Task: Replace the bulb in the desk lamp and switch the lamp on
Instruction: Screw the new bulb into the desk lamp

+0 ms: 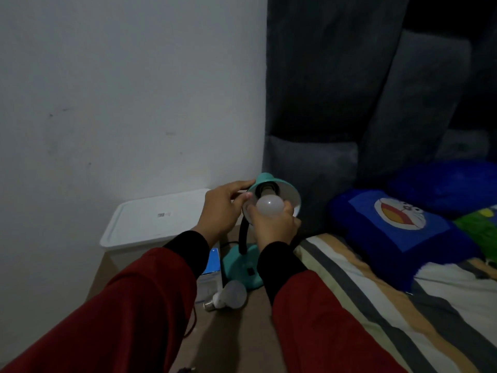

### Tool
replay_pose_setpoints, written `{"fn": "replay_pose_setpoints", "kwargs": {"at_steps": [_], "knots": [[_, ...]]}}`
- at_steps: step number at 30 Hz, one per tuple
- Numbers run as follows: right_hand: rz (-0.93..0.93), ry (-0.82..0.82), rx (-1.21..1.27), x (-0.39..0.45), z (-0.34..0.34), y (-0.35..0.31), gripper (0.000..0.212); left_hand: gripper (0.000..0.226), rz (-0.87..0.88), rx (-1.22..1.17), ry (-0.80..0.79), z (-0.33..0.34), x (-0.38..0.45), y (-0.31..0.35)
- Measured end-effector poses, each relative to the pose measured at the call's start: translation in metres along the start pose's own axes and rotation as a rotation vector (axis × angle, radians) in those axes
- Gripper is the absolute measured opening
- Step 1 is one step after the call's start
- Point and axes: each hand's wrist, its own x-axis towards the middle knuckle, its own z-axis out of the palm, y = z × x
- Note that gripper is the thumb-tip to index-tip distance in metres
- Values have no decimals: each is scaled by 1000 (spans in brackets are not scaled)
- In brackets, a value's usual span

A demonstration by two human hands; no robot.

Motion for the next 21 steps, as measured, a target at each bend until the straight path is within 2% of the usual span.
{"fn": "replay_pose_setpoints", "kwargs": {"at_steps": [3,6,18,21], "knots": [[-67,46,37,-2,0,1,77,33,2,-4,-12,-2,1,0],[-152,36,13,-5,1,6,63,34,-7,-22,-24,-2,2,2],[-81,102,58,3,8,17,64,33,-38,-66,-38,-1,1,5],[8,97,98,4,8,16,60,33,-49,-72,-38,1,1,6]]}}
